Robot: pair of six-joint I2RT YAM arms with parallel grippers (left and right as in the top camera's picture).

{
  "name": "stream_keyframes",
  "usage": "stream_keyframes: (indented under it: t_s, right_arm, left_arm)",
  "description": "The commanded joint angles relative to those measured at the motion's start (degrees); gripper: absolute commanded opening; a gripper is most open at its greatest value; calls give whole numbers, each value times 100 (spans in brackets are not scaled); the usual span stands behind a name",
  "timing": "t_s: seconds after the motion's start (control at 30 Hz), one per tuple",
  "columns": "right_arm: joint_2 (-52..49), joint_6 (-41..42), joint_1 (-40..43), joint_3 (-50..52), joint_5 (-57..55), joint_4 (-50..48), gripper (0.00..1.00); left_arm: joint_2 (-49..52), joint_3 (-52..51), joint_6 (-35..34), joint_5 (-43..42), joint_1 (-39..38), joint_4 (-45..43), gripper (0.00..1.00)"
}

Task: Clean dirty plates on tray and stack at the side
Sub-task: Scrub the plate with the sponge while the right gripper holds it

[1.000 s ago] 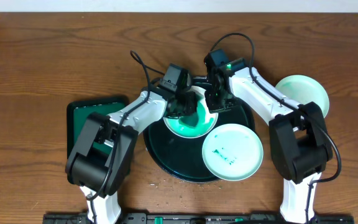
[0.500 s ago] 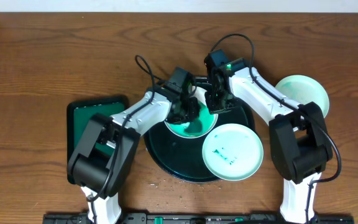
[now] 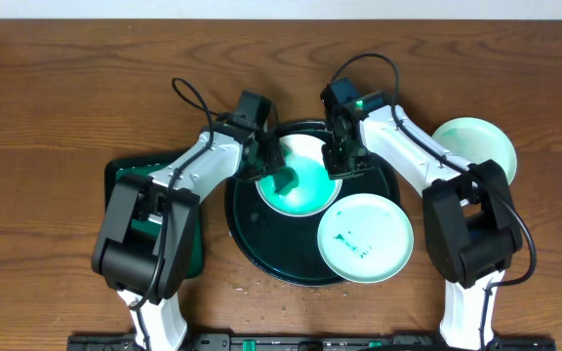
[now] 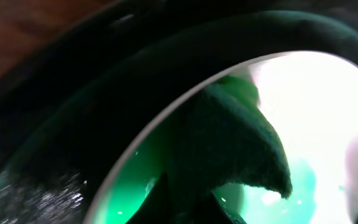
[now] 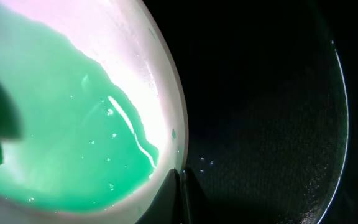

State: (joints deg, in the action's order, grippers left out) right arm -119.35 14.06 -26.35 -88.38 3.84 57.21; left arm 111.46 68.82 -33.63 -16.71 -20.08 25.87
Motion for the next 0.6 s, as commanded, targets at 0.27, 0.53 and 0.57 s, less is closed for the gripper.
stream_keyframes:
  t_s: [0.27, 0.53, 0.57]
  right_arm:
    - [114, 72, -157, 0, 50, 15, 1]
    - [114, 120, -232, 0, 48, 70, 1]
    - [114, 138, -236, 0, 48, 85, 1]
  left_arm:
    - [361, -321, 874, -1139, -286, -68, 7]
    - [428, -319, 546, -1257, -942, -70, 7]
    - [428, -319, 549, -1447, -992, -96, 7]
